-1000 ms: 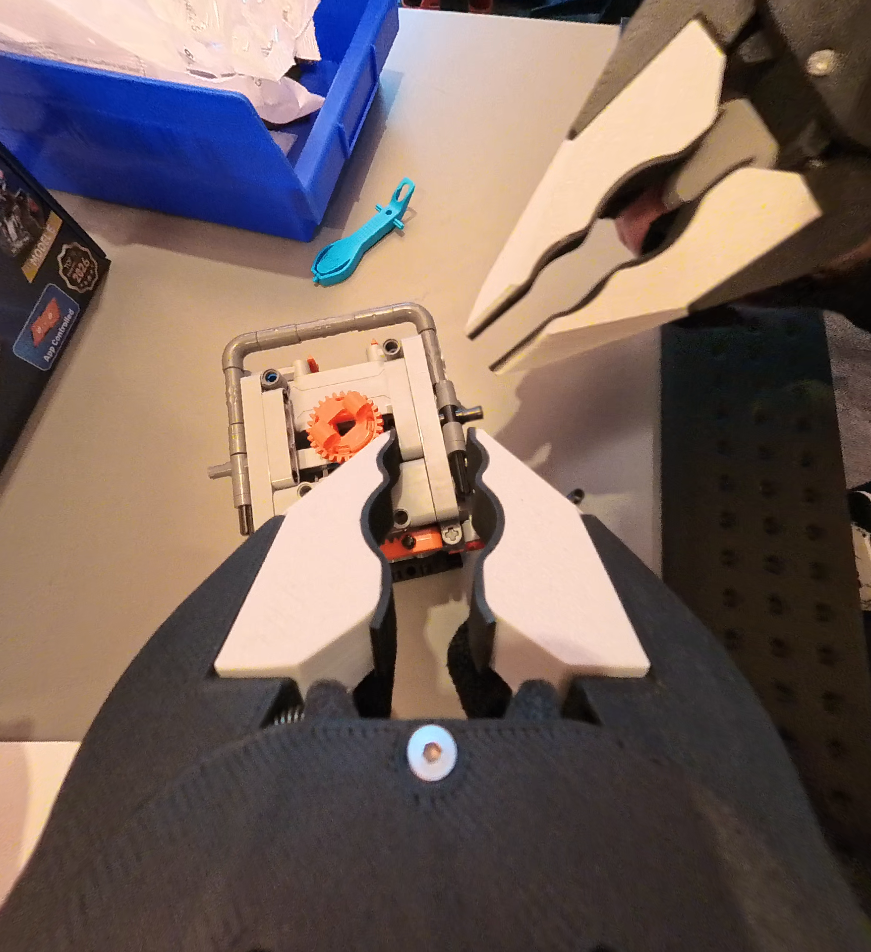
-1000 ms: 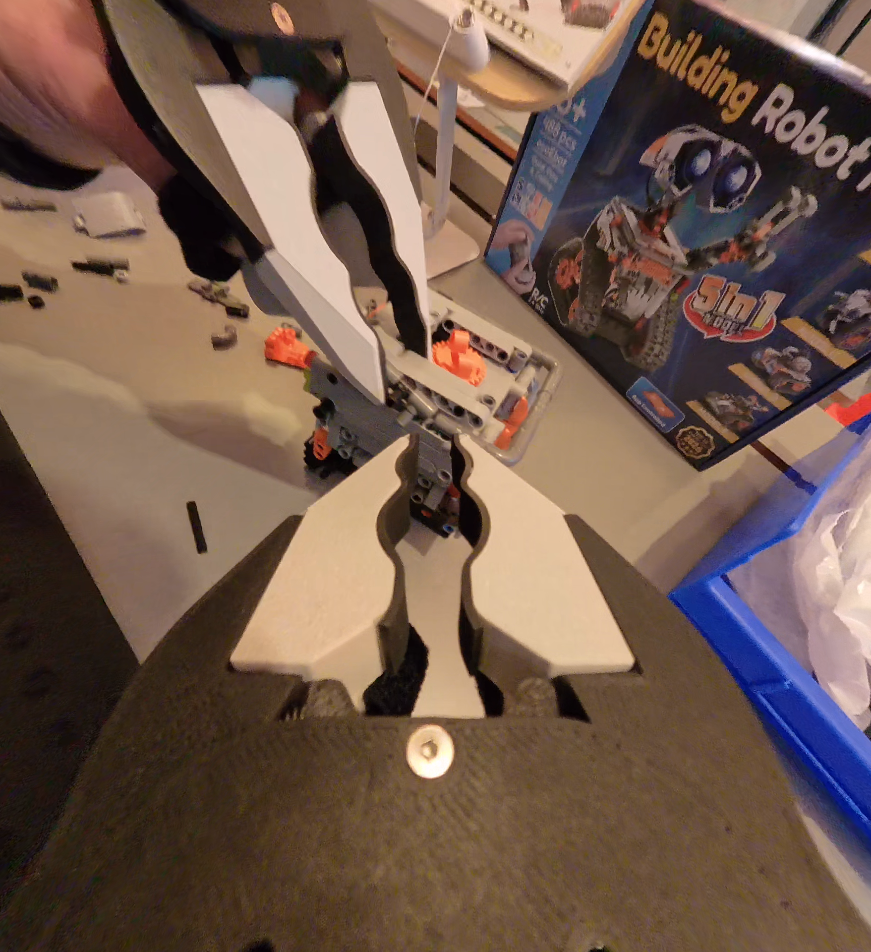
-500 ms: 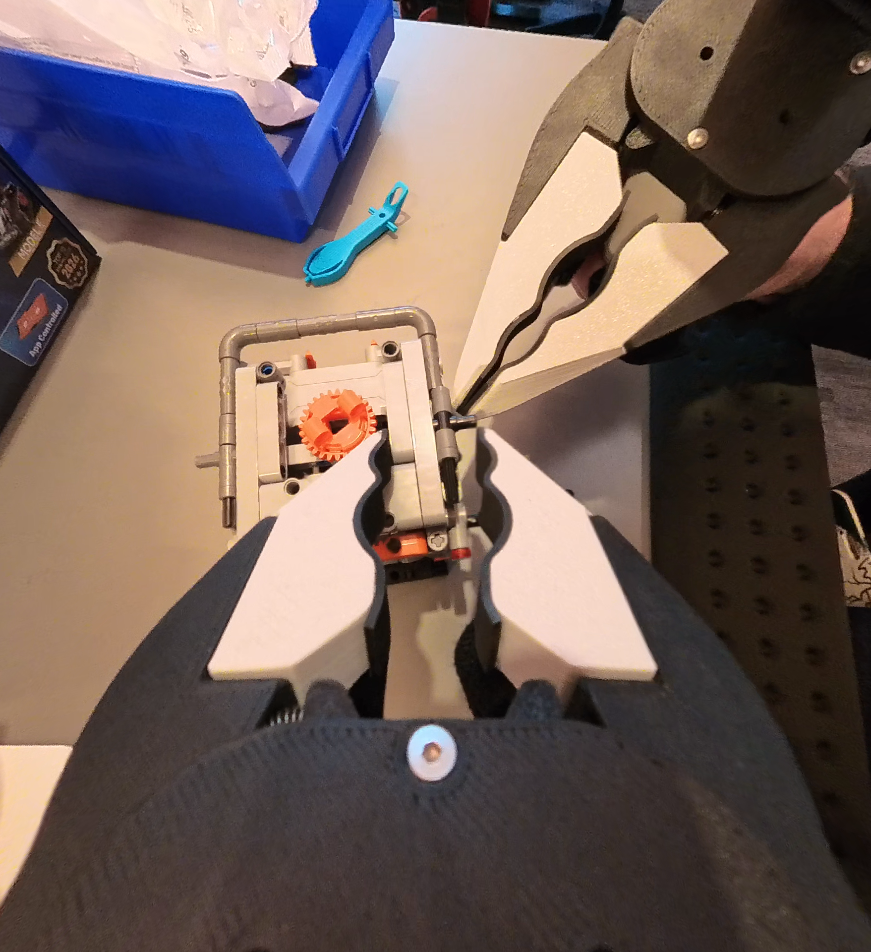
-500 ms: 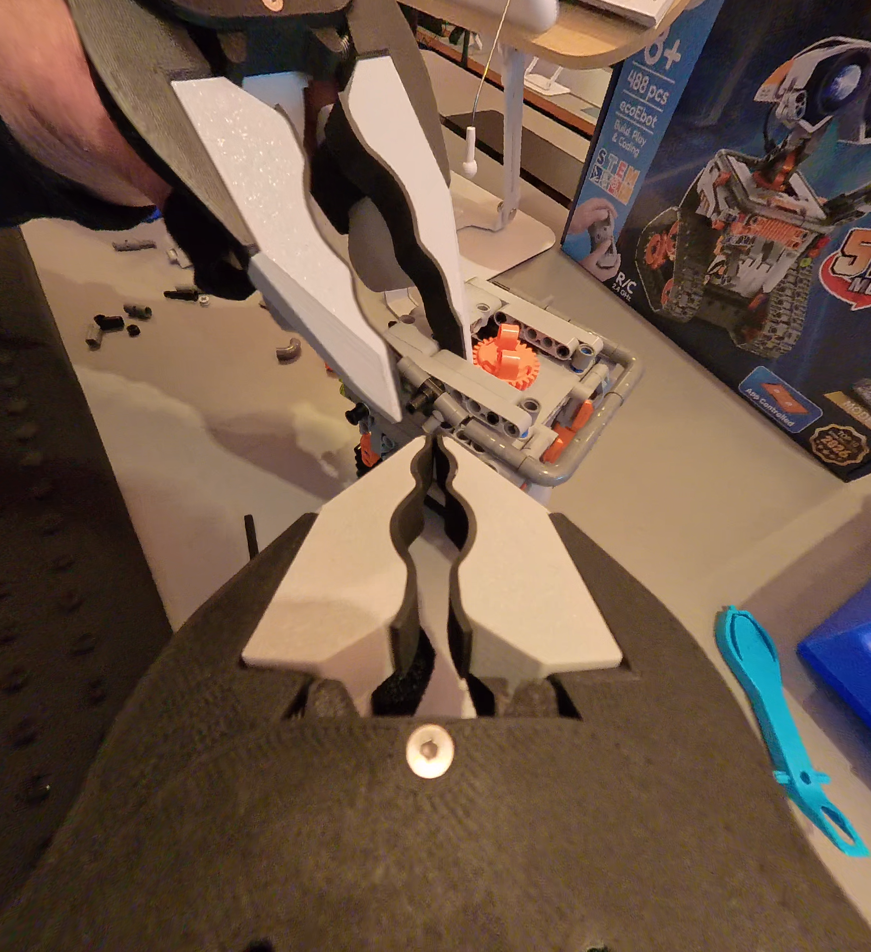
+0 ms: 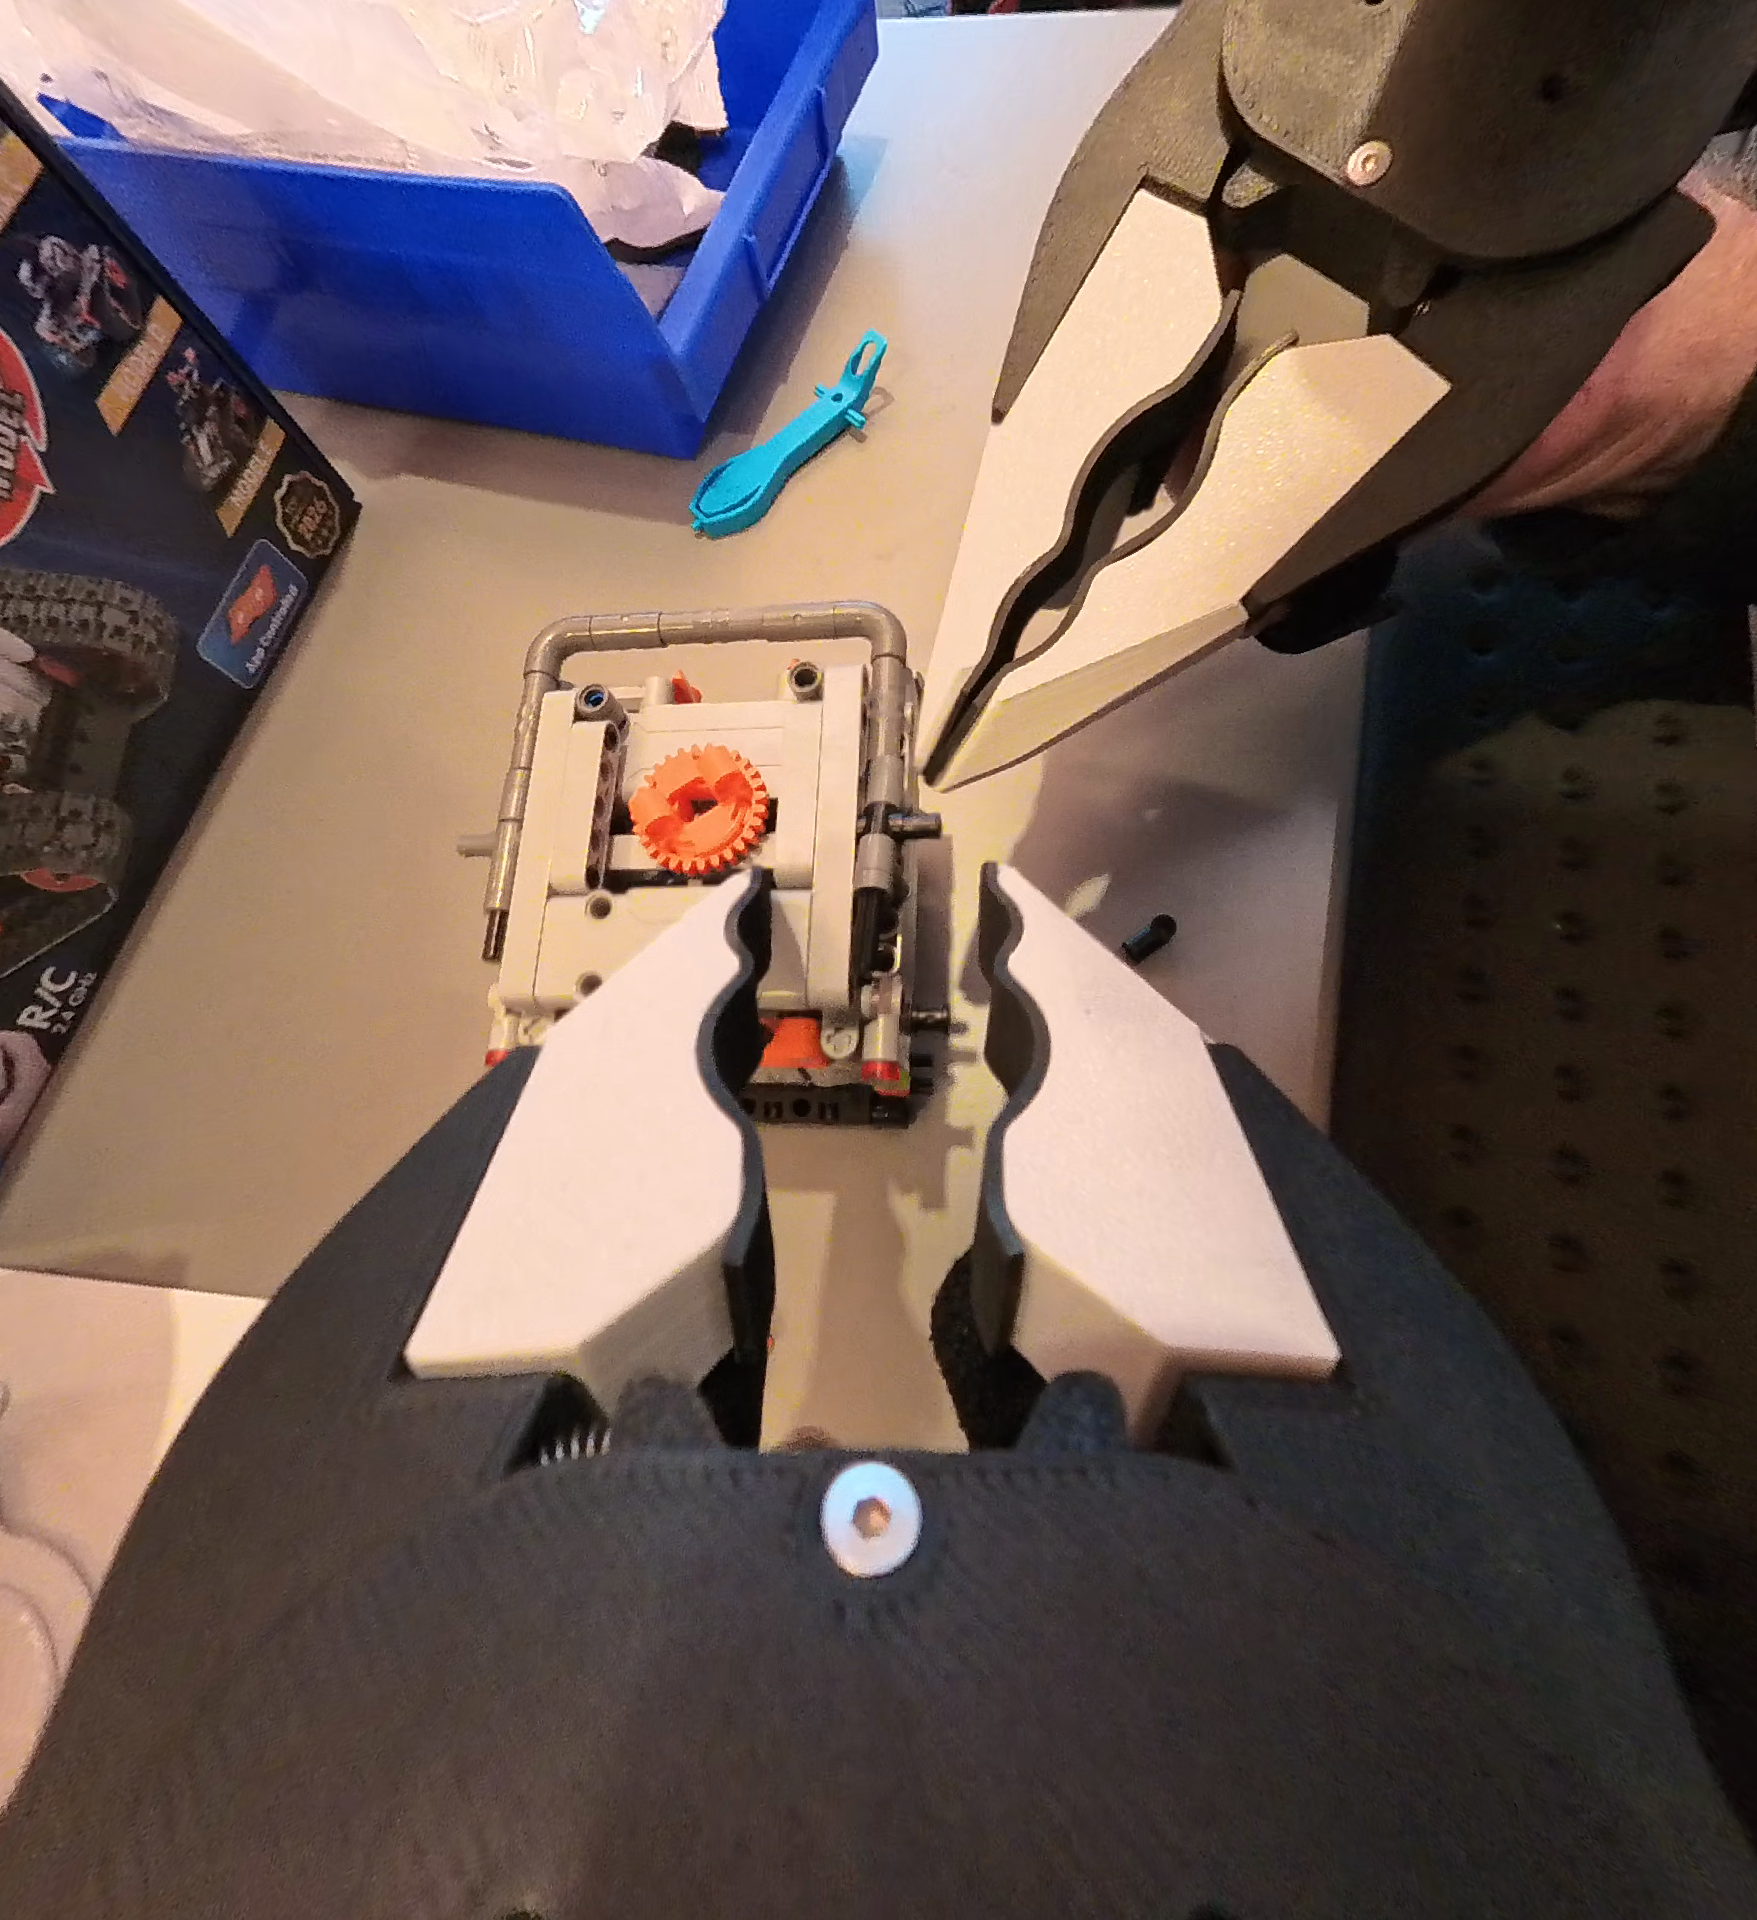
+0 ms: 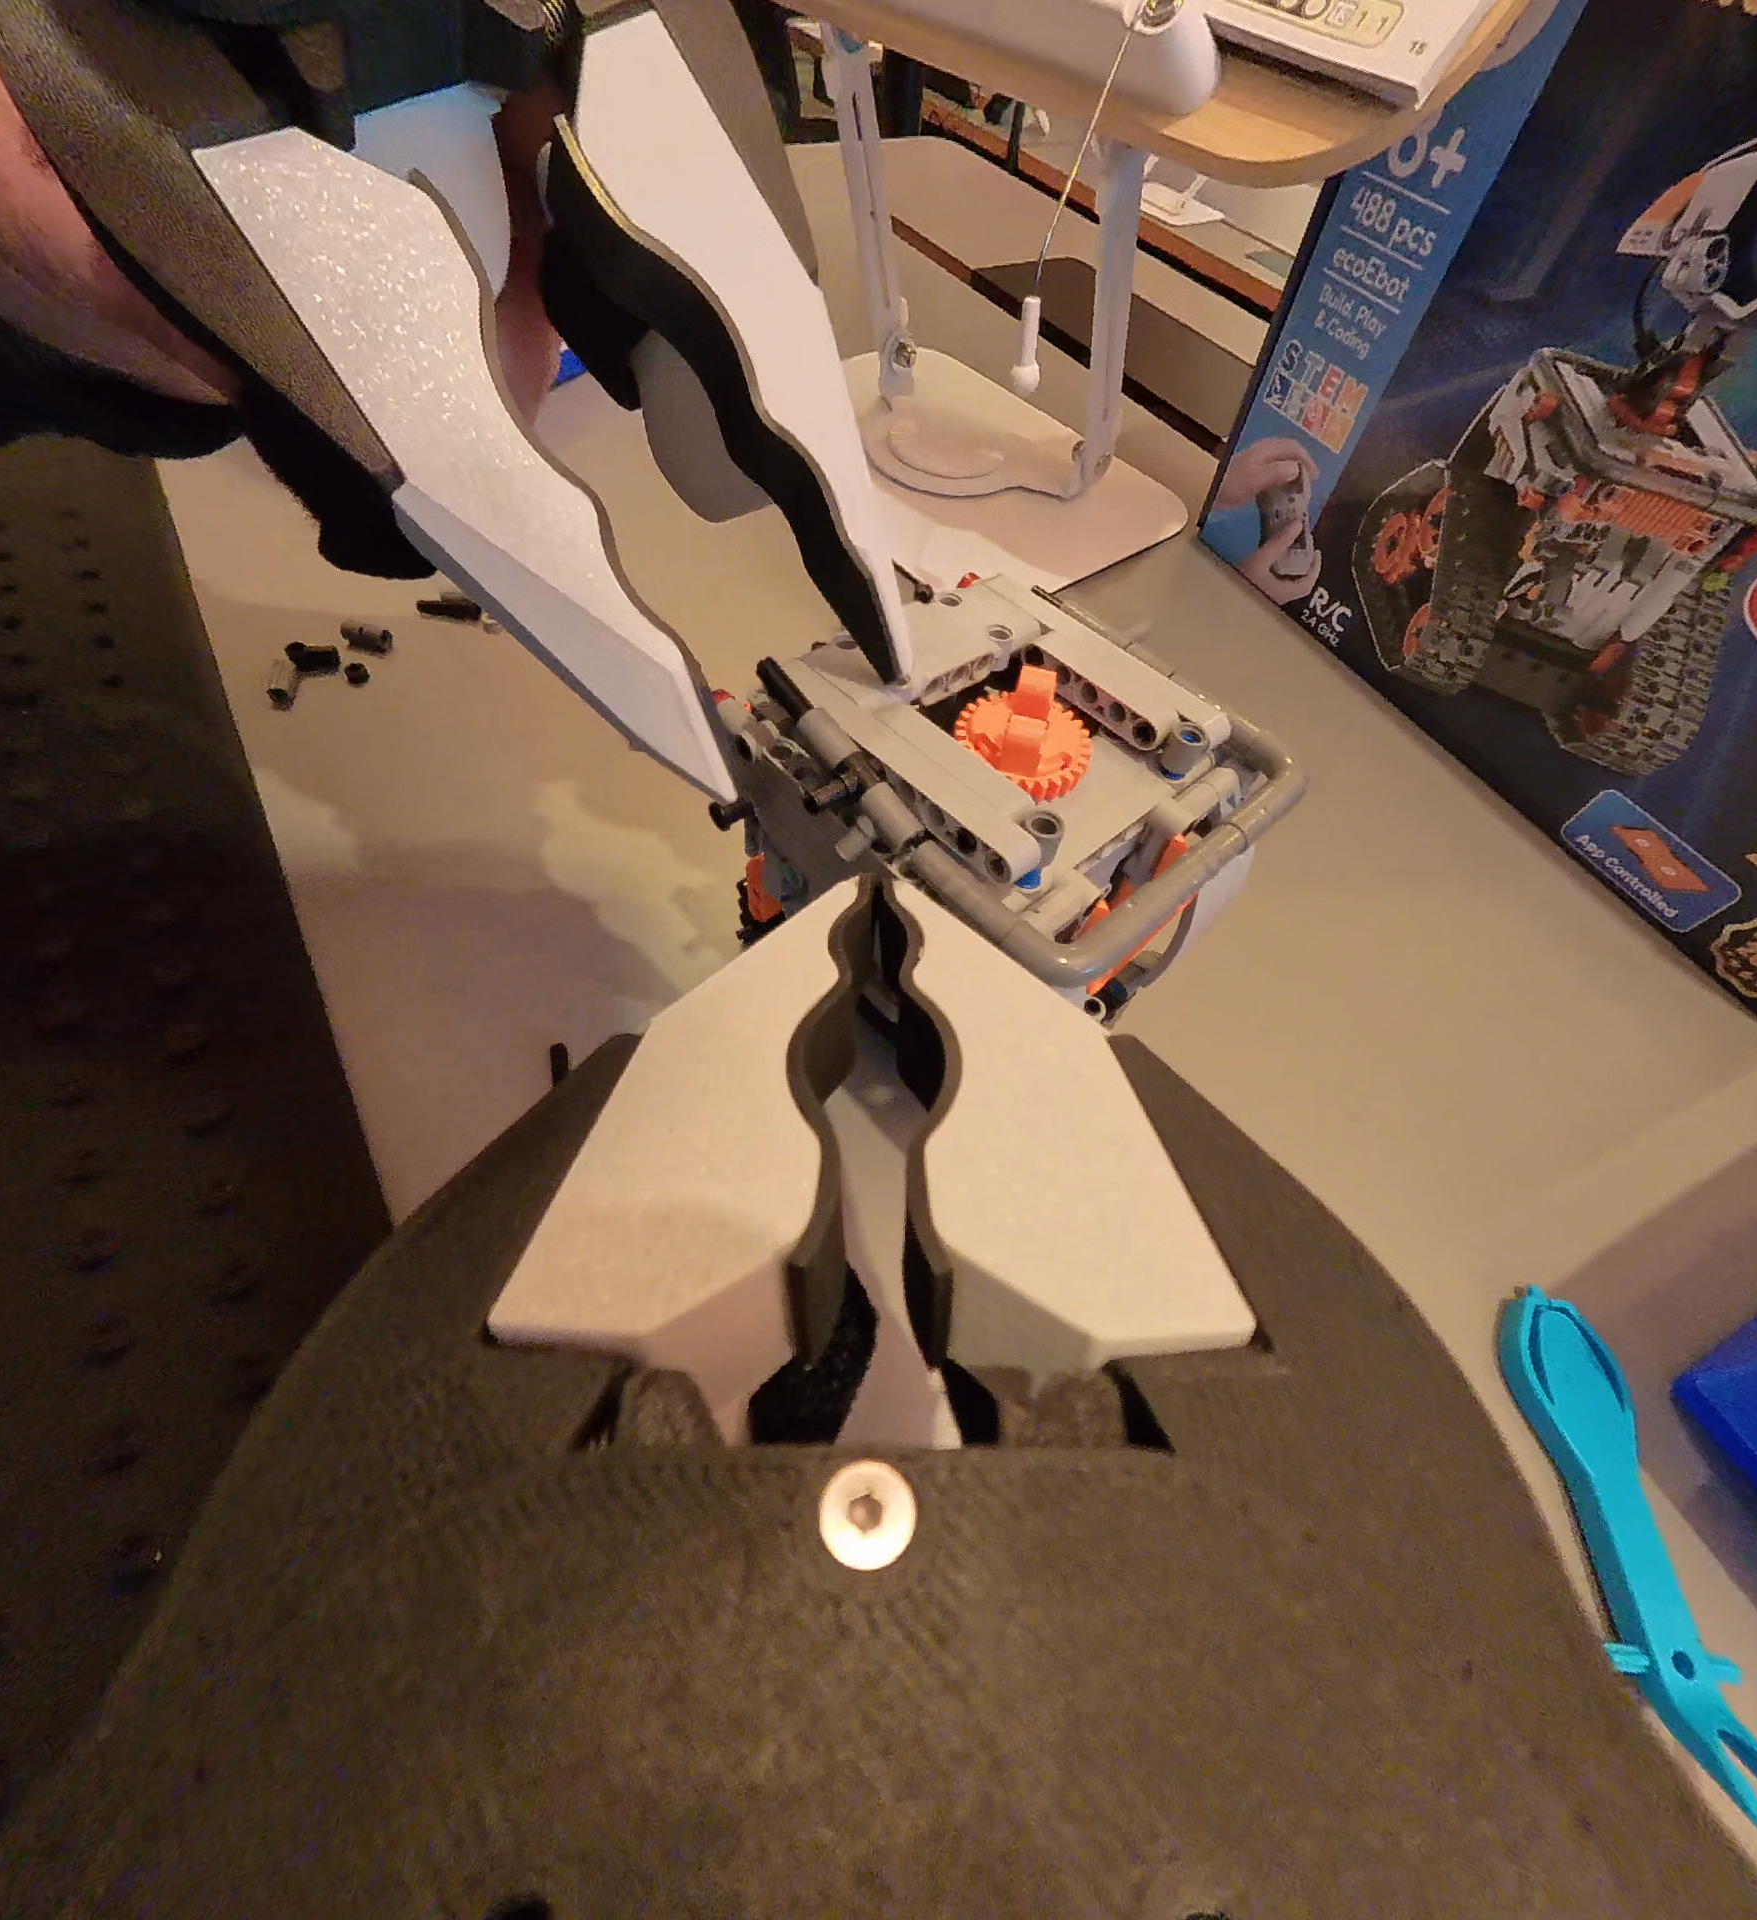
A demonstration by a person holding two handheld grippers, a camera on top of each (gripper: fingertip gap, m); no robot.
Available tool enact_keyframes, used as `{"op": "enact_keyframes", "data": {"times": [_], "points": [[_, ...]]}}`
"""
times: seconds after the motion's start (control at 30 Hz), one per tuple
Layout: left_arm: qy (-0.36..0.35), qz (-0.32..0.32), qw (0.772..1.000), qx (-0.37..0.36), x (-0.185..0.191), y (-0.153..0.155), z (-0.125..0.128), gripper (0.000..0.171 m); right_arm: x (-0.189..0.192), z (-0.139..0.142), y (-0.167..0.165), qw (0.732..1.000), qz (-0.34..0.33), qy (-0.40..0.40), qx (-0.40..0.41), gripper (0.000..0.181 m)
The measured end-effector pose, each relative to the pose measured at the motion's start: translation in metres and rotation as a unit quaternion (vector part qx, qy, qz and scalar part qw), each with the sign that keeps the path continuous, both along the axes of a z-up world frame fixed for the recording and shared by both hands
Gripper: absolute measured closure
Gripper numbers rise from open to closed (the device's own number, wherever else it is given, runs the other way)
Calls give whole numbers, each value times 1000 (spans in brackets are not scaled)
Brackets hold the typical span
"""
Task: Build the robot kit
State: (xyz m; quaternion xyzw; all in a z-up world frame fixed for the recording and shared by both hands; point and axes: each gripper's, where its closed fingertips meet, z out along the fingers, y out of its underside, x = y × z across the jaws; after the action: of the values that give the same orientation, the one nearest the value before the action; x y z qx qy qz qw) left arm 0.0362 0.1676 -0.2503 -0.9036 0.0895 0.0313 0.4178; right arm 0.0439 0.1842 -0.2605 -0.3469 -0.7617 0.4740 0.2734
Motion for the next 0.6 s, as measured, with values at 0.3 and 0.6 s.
{"op": "enact_keyframes", "data": {"times": [0.3, 0.6], "points": [[30, 20, 999, -1, -6, -14, 3, 158, 2, 11, 2, 1000, 15, 10, -9, 181], [82, -1, 997, -4, -5, -9, 0, 171, -2, 7, 0, 1000, 26, 2, -10, 181]]}}
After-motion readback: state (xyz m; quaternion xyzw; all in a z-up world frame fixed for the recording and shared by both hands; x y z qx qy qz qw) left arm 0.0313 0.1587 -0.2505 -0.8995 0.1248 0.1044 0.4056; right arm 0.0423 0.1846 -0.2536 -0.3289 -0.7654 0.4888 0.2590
